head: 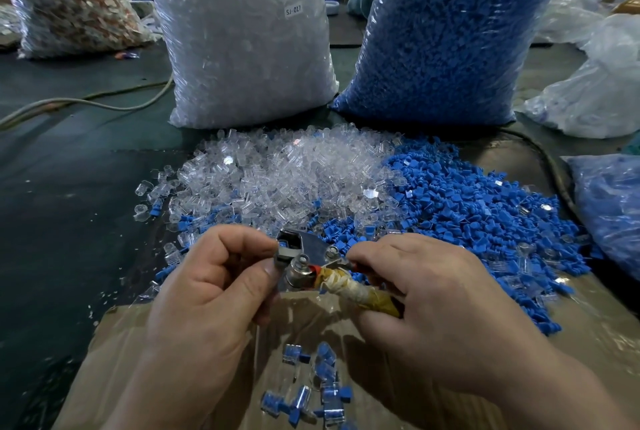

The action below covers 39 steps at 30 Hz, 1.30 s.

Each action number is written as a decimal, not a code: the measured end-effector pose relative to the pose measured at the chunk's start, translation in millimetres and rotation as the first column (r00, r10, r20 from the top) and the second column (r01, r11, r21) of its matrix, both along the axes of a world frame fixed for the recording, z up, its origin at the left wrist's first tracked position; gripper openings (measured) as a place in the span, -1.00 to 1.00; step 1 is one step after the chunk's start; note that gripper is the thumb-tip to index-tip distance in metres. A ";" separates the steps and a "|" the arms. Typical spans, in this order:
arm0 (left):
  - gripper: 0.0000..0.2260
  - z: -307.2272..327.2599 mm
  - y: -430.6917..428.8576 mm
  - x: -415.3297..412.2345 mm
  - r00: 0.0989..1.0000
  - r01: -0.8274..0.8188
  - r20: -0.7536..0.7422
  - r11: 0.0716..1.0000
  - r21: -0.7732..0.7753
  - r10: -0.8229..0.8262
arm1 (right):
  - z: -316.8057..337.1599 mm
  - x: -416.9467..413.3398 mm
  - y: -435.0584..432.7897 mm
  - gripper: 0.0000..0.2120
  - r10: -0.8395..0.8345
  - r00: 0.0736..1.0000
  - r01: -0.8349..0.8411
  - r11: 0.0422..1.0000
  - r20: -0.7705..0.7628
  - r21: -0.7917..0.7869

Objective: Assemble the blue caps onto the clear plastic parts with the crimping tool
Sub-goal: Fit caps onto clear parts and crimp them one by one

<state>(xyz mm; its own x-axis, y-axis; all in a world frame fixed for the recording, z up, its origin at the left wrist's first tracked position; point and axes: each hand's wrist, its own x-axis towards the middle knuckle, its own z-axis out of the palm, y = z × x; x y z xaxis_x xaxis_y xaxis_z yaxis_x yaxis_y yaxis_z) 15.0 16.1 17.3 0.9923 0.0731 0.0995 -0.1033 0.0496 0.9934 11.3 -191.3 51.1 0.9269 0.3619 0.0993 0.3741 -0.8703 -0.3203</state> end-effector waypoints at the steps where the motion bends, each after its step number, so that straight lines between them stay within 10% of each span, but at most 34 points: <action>1: -0.85 0.6 -0.8 0.3 1.000 -0.016 -0.004 1.000 0.001 0.016 | -0.2 -0.2 -1.0 -0.54 -0.011 1.000 0.011 1.000 0.001 0.013; 10: -0.78 -8.6 2.5 2.4 0.989 0.052 -0.147 0.972 0.230 -0.018 | -12.4 18.8 -2.9 -0.23 -0.173 0.984 0.179 0.964 0.045 -0.196; 34: -0.90 -6.5 -8.4 -9.8 0.997 -0.035 0.077 0.906 0.423 0.002 | -20.0 4.7 28.9 -0.73 0.036 0.953 -0.052 0.998 0.300 0.046; 39: -0.59 0.8 -2.0 -4.9 0.994 0.102 -0.023 0.894 0.436 -0.102 | -19.5 1.6 32.0 -0.74 0.108 0.924 -0.153 0.984 0.367 0.096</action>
<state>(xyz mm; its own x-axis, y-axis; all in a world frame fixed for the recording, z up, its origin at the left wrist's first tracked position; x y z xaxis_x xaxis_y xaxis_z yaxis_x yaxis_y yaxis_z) 10.2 14.1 18.1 0.9920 -0.0797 0.0983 -0.1213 -0.3778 0.9179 12.9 -159.3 31.6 0.7663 0.4417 0.4666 0.5912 -0.7692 -0.2428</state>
